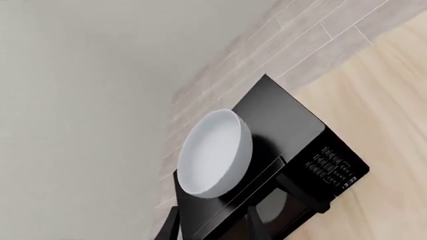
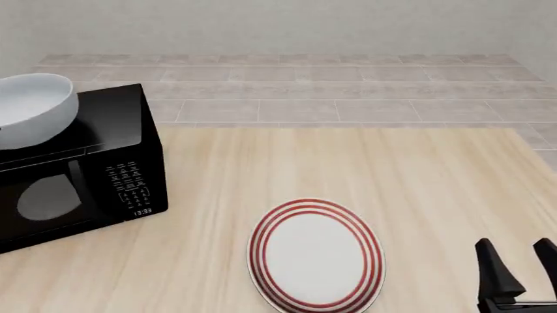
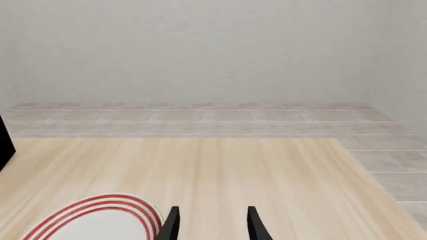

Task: Pick up the white bowl and put it on the plate.

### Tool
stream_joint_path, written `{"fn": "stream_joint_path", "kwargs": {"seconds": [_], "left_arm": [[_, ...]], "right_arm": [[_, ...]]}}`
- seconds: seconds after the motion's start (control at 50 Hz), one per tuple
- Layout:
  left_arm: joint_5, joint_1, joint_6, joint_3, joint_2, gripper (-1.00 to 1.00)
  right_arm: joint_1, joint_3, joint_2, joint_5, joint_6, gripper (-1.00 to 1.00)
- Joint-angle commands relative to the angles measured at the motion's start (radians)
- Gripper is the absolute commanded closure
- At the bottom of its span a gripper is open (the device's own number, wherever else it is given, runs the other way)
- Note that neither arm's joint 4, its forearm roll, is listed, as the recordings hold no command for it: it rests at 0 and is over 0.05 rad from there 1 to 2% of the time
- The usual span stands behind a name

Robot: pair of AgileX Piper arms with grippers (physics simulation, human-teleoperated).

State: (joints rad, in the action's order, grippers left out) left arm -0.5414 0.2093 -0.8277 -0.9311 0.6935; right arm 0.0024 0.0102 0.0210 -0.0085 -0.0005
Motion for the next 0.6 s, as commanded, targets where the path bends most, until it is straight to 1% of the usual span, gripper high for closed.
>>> {"fn": "stream_joint_path", "kwargs": {"seconds": [0.02,0.04,0.06,0.1,0.16,0.18,0.2,0.24,0.34,0.38,0.4,0.46,0.6], "left_arm": [[0.033,0.023,-0.068,0.024,0.054,-1.0],[0.002,0.027,-0.075,-0.029,0.077,-1.0],[-0.009,0.028,-0.081,-0.039,0.079,-1.0],[0.0,0.036,-0.104,-0.03,0.088,-1.0],[-0.006,0.035,-0.085,-0.054,0.122,-1.0],[0.032,0.042,-0.094,-0.021,0.123,-1.0],[0.009,0.042,-0.103,-0.055,0.136,-1.0],[0.012,0.045,-0.113,-0.052,0.138,-1.0],[0.005,0.046,-0.13,-0.081,0.171,-1.0],[0.016,0.054,-0.146,-0.071,0.184,-1.0],[0.041,0.064,-0.159,-0.063,0.199,-1.0],[0.044,0.069,-0.158,-0.079,0.217,-1.0],[0.035,0.065,-0.172,-0.085,0.231,-1.0]], "right_arm": [[0.0,0.013,-0.007,0.02,0.0,-1.0],[0.0,0.013,-0.006,0.019,0.0,-1.0],[0.0,0.013,-0.005,0.018,0.0,-1.0],[0.0,0.015,-0.004,0.019,0.0,-1.0],[0.0,0.019,0.0,0.018,0.0,-1.0],[0.001,0.02,0.0,0.019,0.0,-1.0],[0.001,0.02,0.001,0.019,0.0,-1.0],[0.0,0.019,0.002,0.017,0.0,-1.0],[0.0,0.013,0.001,0.012,0.0,-1.0],[0.0,0.011,0.002,0.008,0.0,-1.0],[0.0,0.01,0.003,0.007,0.0,-1.0],[0.0,0.011,0.0,0.011,0.0,-1.0],[0.0,0.011,-0.003,0.015,0.0,-1.0]]}}
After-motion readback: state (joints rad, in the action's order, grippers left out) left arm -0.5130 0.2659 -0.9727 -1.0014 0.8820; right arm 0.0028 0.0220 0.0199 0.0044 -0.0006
